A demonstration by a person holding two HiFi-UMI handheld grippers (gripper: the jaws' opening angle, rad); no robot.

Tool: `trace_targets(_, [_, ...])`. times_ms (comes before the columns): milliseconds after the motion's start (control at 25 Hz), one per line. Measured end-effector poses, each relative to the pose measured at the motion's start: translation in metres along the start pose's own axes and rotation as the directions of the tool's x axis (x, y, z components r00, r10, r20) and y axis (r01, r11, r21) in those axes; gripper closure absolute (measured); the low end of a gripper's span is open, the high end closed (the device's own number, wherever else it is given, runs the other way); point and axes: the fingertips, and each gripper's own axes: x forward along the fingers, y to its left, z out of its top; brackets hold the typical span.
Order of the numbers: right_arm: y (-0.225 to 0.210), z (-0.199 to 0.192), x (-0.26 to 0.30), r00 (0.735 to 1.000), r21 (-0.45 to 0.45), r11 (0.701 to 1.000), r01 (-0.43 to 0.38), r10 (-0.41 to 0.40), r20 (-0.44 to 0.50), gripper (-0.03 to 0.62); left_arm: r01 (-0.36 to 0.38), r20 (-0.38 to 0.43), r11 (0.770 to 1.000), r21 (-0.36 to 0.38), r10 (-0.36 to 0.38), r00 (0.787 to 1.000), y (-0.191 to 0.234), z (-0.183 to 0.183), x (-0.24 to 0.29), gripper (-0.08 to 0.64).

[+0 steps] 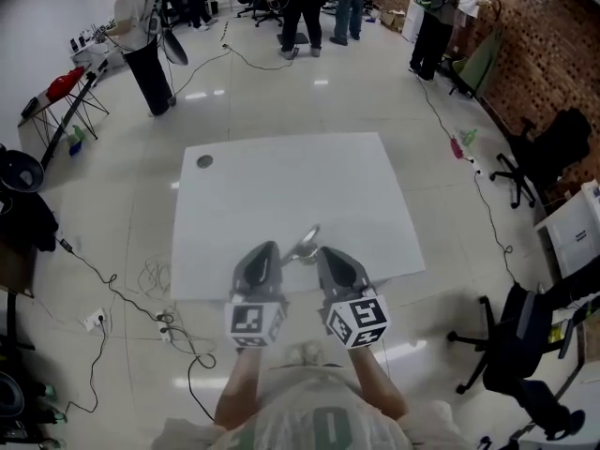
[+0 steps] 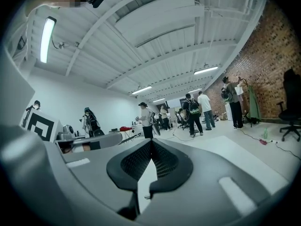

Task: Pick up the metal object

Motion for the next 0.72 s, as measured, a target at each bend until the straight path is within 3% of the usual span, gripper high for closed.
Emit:
trace_targets(360, [-0.026, -0.006, 0.018, 1.000, 0.033, 0.999, 0.019, -0.018, -0.021, 0.580, 0.014, -0.024, 1.000, 0.012, -0.014, 1.000, -0.003, -0.008, 0.024, 0.560])
trace_targets(720, [-0.054, -0.090, 0.039, 0.971, 0.076, 0.994, 0.078, -0.058, -0.233, 0.569, 0.010, -0.026, 0.999, 0.041, -0.009, 1.000, 0.000, -0.032, 0.028, 0.558])
